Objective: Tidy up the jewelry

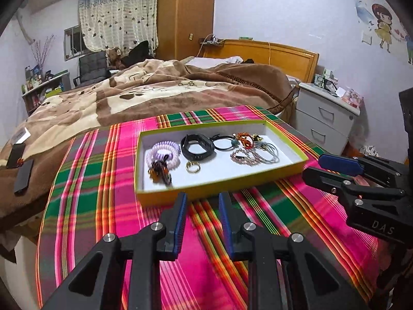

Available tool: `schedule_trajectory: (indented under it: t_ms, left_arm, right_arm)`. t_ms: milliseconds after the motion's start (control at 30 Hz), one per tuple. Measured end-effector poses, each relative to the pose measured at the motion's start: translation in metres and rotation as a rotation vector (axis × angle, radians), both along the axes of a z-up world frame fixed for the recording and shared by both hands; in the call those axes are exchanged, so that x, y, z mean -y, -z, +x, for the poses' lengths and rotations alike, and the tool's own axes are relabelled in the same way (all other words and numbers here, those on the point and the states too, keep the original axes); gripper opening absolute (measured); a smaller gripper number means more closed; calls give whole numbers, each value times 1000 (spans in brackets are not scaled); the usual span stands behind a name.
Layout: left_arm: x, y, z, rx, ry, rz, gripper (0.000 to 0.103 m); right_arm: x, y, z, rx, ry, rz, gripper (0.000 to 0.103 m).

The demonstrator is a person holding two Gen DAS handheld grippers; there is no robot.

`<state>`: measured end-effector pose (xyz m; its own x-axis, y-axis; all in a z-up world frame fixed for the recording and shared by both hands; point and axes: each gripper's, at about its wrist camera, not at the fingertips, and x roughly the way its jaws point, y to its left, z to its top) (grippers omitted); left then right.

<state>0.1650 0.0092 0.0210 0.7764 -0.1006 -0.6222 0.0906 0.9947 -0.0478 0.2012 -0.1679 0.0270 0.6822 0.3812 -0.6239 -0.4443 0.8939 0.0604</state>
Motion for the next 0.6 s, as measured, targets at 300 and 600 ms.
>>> schedule_trajectory:
  t_ms: [300,600]
  left_arm:
    - [9,-4,-61,51,-32,-3,25]
    - [16,-1,-104,73,-56,1,25]
  right_arm:
    - [14,3,-56,21,30,51,45]
    - [27,11,-99,30,55,62,46]
